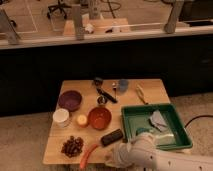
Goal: Place pepper in paper cup
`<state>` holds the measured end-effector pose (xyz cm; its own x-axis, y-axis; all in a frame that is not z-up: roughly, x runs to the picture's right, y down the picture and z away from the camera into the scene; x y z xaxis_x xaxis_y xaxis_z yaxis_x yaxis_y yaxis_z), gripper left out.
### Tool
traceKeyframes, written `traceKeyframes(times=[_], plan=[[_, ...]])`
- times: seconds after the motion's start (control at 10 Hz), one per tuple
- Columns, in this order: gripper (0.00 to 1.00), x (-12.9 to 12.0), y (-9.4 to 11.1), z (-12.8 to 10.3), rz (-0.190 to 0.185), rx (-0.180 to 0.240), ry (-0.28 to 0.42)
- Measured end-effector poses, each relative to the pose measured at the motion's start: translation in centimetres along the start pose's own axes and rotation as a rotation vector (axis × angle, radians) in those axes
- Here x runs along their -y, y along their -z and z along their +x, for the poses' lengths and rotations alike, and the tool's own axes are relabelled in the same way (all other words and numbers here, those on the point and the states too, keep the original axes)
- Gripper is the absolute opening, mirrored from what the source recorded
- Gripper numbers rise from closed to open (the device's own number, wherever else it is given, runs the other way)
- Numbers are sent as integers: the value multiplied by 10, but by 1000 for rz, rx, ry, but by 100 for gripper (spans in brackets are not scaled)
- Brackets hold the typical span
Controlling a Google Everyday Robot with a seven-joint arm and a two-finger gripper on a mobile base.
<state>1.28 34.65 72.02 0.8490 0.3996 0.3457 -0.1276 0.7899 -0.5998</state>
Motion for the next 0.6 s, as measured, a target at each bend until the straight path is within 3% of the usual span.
traceKeyframes(times=[0.2, 0.3, 0.6], plan=[[78, 0, 5, -20, -22, -15, 120], [80, 2, 5, -29, -48, -17, 176], [80, 8, 5, -40, -81, -8, 241]])
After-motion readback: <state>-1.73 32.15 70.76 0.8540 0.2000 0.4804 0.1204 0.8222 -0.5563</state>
